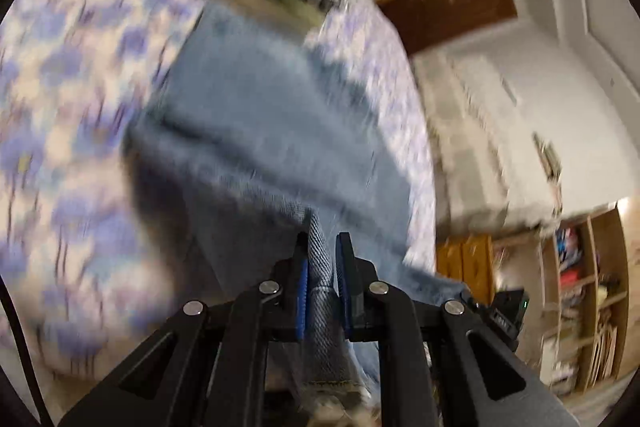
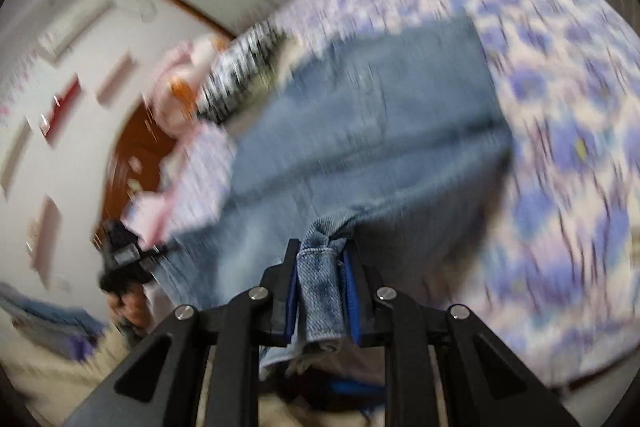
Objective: Fold large clothes
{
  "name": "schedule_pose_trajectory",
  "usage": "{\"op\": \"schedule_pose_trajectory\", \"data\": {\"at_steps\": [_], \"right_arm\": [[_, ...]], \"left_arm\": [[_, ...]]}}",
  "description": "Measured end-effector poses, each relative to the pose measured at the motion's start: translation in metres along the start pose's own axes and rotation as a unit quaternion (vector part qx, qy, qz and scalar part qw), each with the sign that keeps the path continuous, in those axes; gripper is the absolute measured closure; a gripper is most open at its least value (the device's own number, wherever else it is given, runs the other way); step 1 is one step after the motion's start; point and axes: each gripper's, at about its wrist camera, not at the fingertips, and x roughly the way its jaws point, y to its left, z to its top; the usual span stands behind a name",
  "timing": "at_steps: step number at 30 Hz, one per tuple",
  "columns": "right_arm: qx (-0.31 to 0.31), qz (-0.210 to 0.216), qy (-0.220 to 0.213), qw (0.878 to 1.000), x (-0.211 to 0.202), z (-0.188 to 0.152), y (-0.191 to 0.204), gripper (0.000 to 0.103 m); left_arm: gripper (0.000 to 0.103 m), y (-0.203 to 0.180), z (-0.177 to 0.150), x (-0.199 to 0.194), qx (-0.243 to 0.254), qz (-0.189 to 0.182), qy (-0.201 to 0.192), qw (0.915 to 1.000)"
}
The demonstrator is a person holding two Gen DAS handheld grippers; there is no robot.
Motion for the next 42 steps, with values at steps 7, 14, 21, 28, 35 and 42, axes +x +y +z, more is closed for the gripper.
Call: {"op": "schedule_pose_trajectory", "data": {"at_steps": [7,14,21,28,35,42], "right_arm": [[0.102,-0.054,-0.093,0.989,0.025,0.124,-0.021,0.075],[0.145,-0.134,-0.064,0.978,0.082,0.171,-0.078,0.030],[0.065,-0.177,0.038,0.981,0.143,0.148,-0.103,0.030],[-0.008,-0.198,0.051,0.979,0.171,0.150,-0.094,0.030],[-0.106,-0.236,0.082,0.962,0.209,0.157,-0.077,0.030],[-0.185,-0.288,0.088,0.935,0.235,0.146,-0.068,0.032]], "left_arm": [[0.089,-0.015,0.125,0.014,-0.025,0.067,-0.112,0.9912],[0.030,0.029,0.188,0.061,-0.063,0.161,-0.109,0.9789],[0.030,0.050,0.180,0.120,0.023,0.207,-0.012,0.9779],[0.030,0.035,0.162,0.164,0.138,0.245,0.034,0.9591],[0.030,0.027,0.147,0.202,0.243,0.294,0.078,0.9212],[0.050,0.026,0.144,0.217,0.286,0.296,0.090,0.9068]]}}
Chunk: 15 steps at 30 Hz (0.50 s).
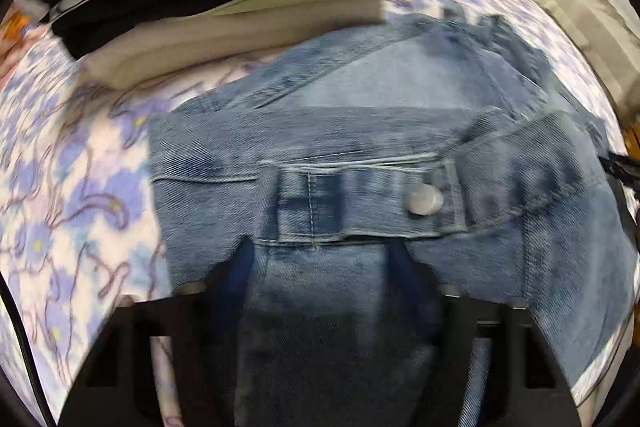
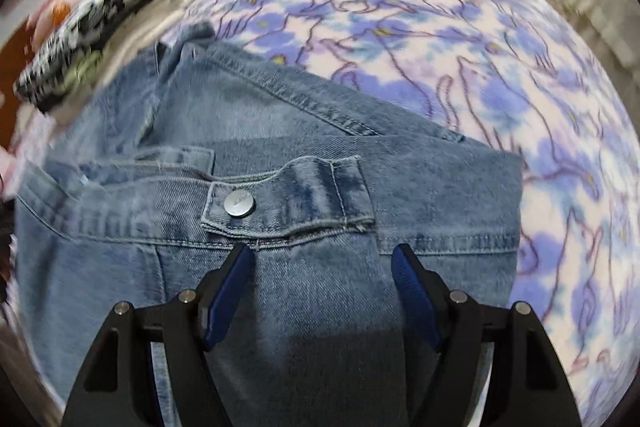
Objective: Fold large clothes
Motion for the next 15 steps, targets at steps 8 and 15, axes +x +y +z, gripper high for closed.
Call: {"op": "schedule_pose_trajectory", "data": {"at_steps": [8,15], "right_arm": [[0.061,0.015,-0.038,0.997,-0.025,-0.010,-0.011,0.099],[0.105,0.007,-0.123,0.987,-0.078,-0.012,-0.021,0.100]], "left_arm": [[0.088,0.000,-0.011,-0.028,-0.059,0.072,-0.063,0.9937],[0.090,0.018,-0.019,-0.079,-0.138,0.072,-0.149,0.9764]]}}
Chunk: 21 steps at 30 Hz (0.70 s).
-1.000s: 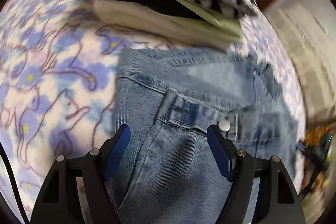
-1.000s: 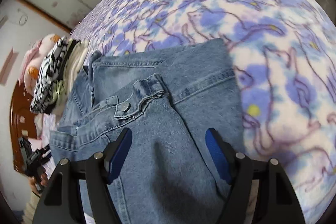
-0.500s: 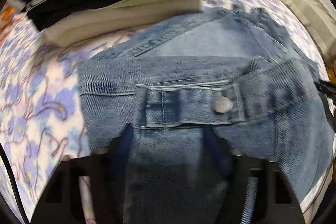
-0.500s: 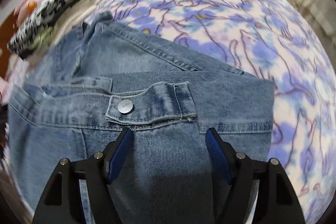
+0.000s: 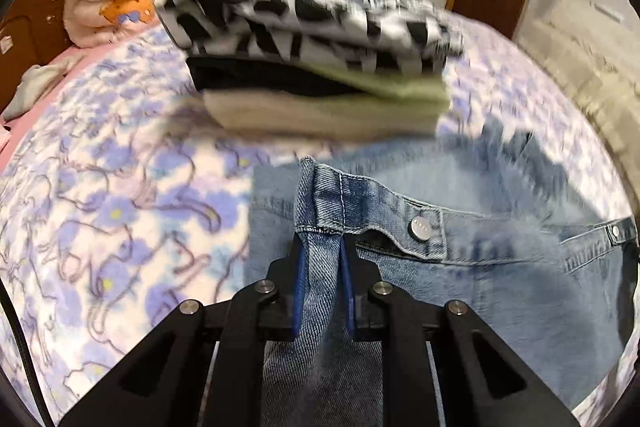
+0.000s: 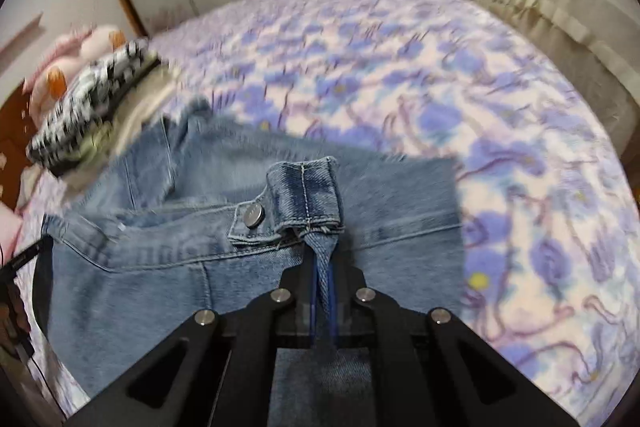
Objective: Fold large clothes
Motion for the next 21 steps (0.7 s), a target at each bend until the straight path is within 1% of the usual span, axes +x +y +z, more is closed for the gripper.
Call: {"op": "schedule_pose_trajectory", "data": {"at_steps": [2,4,6,8,11,12,14,16,17,18,19,20,21], "right_arm": [[0.012,0.004,-0.023,1.000,-0.013,0.007,-0.003,0.100],[0.017,0.004,-0.042,0.999,-0.022,0.017,-0.001,0.100],[0.020,0.000,-0.061,0.998,-0.028,0.026,0.002,0.100],[0.028,-0.002,-0.072,0.997,-0.029,0.034,0.004,0.100],[0.044,-0.009,-0.079,0.996,-0.017,0.047,0.001,0.100],[0.046,-0.014,-0.078,0.996,-0.009,0.051,0.000,0.100],[0.047,-0.023,-0.068,0.996,0.010,0.055,-0.004,0.100],[0.049,-0.041,-0.037,0.997,0.042,0.055,-0.008,0.099],[0.052,-0.049,-0.016,0.997,0.059,0.053,-0.010,0.099],[0.052,-0.068,0.013,0.996,0.082,0.048,-0.012,0.099],[0.051,-0.079,0.026,0.995,0.094,0.043,-0.013,0.096],[0.050,-0.084,0.035,0.995,0.105,0.038,-0.014,0.096],[0.046,-0.091,0.028,0.994,0.109,0.036,-0.012,0.096]], "left_arm": [[0.091,-0.006,0.007,-0.010,0.005,0.003,-0.020,0.9998],[0.091,-0.015,0.016,-0.020,0.011,0.011,-0.048,0.9987],[0.091,-0.023,0.028,-0.023,0.000,0.013,-0.066,0.9977],[0.091,-0.024,0.042,-0.017,-0.013,0.014,-0.069,0.9974],[0.091,-0.025,0.056,-0.004,-0.027,0.021,-0.068,0.9971],[0.091,-0.026,0.059,0.003,-0.026,0.025,-0.066,0.9972],[0.091,-0.023,0.064,0.033,-0.033,0.030,-0.042,0.9981],[0.091,-0.021,0.062,0.066,-0.038,0.037,-0.010,0.9985],[0.091,-0.022,0.059,0.082,-0.037,0.043,0.007,0.9984],[0.091,-0.022,0.053,0.103,-0.034,0.052,0.031,0.9976],[0.091,-0.023,0.049,0.114,-0.030,0.055,0.042,0.9971],[0.091,-0.026,0.044,0.125,-0.023,0.059,0.045,0.9970],[0.090,-0.027,0.043,0.127,-0.019,0.062,0.039,0.9971]]}}
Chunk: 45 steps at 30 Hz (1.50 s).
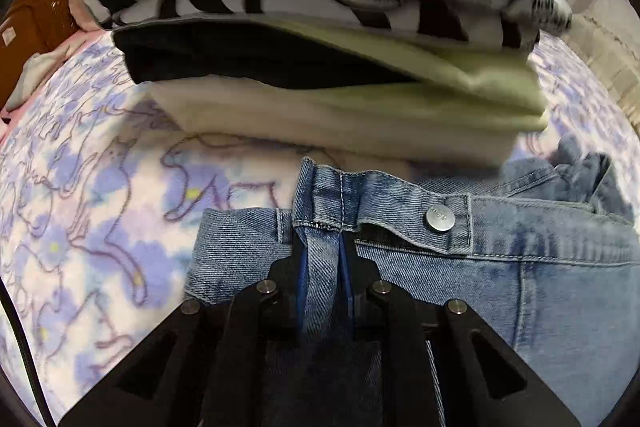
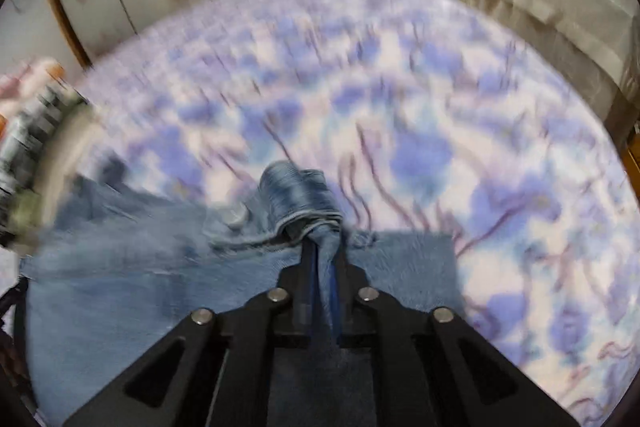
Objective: Fold large clothes
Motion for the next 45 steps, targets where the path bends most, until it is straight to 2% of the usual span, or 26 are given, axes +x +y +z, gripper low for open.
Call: {"op": "schedule_pose_trajectory", "data": {"at_steps": [2,5,6,7,8,10,12,14,16,18,20,22,24,25,26,27,28,29,30,33,36,40,45], "right_arm": [[-0.001,-0.004,-0.002,1.000,-0.002,0.001,0.002,0.095],[-0.006,-0.011,0.008,1.000,-0.014,0.006,0.000,0.086],[-0.001,-0.022,0.006,1.000,-0.024,0.008,-0.002,0.083],[0.007,-0.025,-0.003,1.000,-0.034,0.006,-0.003,0.082],[0.014,-0.022,-0.013,1.000,-0.044,0.006,-0.004,0.081],[0.017,-0.004,-0.038,0.999,-0.067,0.001,0.004,0.068],[-0.001,0.023,-0.060,0.998,-0.087,-0.009,0.030,0.059],[-0.046,0.068,-0.062,0.995,-0.099,-0.027,0.070,0.058],[-0.083,0.100,-0.044,0.991,-0.100,-0.045,0.106,0.059],[-0.124,0.113,-0.026,0.986,-0.094,-0.062,0.139,0.059],[-0.161,0.088,-0.011,0.983,-0.081,-0.076,0.160,0.059],[-0.175,0.054,-0.004,0.983,-0.068,-0.082,0.156,0.059],[-0.167,-0.002,-0.010,0.986,-0.055,-0.080,0.125,0.060],[-0.156,-0.009,-0.015,0.988,-0.053,-0.079,0.110,0.055],[-0.135,-0.035,-0.021,0.990,-0.052,-0.075,0.084,0.055],[-0.121,-0.093,-0.019,0.988,-0.048,-0.073,0.059,0.054],[-0.109,-0.103,-0.022,0.988,-0.049,-0.072,0.036,0.055],[-0.095,-0.095,-0.021,0.991,-0.050,-0.072,0.017,0.055],[-0.080,-0.111,-0.014,0.991,-0.052,-0.071,-0.002,0.055],[-0.035,-0.102,-0.009,0.994,-0.068,-0.068,-0.027,0.054],[-0.019,-0.067,-0.017,0.997,-0.094,-0.071,-0.018,0.054],[-0.054,-0.014,-0.026,0.998,-0.119,-0.089,0.038,0.053],[-0.094,0.097,0.005,0.991,-0.142,-0.127,0.121,0.053]], "left_arm": [[0.089,-0.001,-0.001,0.002,0.003,0.000,-0.001,1.0000],[0.082,0.008,0.003,-0.005,-0.004,-0.016,0.006,0.9998],[0.071,0.010,0.004,-0.009,-0.002,-0.012,0.014,0.9998],[0.055,0.012,0.003,-0.015,-0.002,0.000,0.019,0.9998],[0.050,0.015,0.000,-0.025,-0.006,0.007,0.014,0.9999],[0.042,0.013,-0.011,-0.049,-0.019,-0.008,-0.007,0.9998],[0.038,0.001,-0.024,-0.071,-0.017,-0.042,-0.018,0.9988],[0.038,-0.016,-0.038,-0.086,-0.007,-0.065,-0.026,0.9975],[0.038,-0.035,-0.053,-0.091,0.002,-0.087,-0.027,0.9959],[0.038,-0.050,-0.065,-0.083,0.015,-0.077,-0.018,0.9967],[0.038,-0.058,-0.075,-0.069,0.029,-0.049,-0.004,0.9984],[0.030,-0.047,-0.080,-0.059,0.037,-0.040,-0.009,0.9985],[0.024,-0.031,-0.080,-0.056,0.034,-0.045,-0.016,0.9983],[0.024,-0.020,-0.080,-0.056,0.030,-0.015,-0.016,0.9993],[0.024,-0.009,-0.079,-0.056,0.026,0.011,-0.014,0.9995],[0.024,0.004,-0.077,-0.055,0.017,0.009,-0.011,0.9998],[0.024,0.019,-0.078,-0.054,0.001,-0.013,-0.008,0.9999],[0.025,0.027,-0.078,-0.053,-0.005,-0.020,-0.004,0.9998],[0.025,0.030,-0.079,-0.053,0.001,-0.019,-0.003,0.9998],[0.025,0.028,-0.079,-0.057,0.022,0.018,-0.007,0.9996],[0.025,0.034,-0.079,-0.068,-0.013,0.013,0.006,0.9998],[0.025,0.025,-0.090,-0.109,-0.043,-0.032,-0.003,0.9985],[0.025,-0.009,-0.111,-0.151,-0.033,-0.083,-0.003,0.9960]]}}
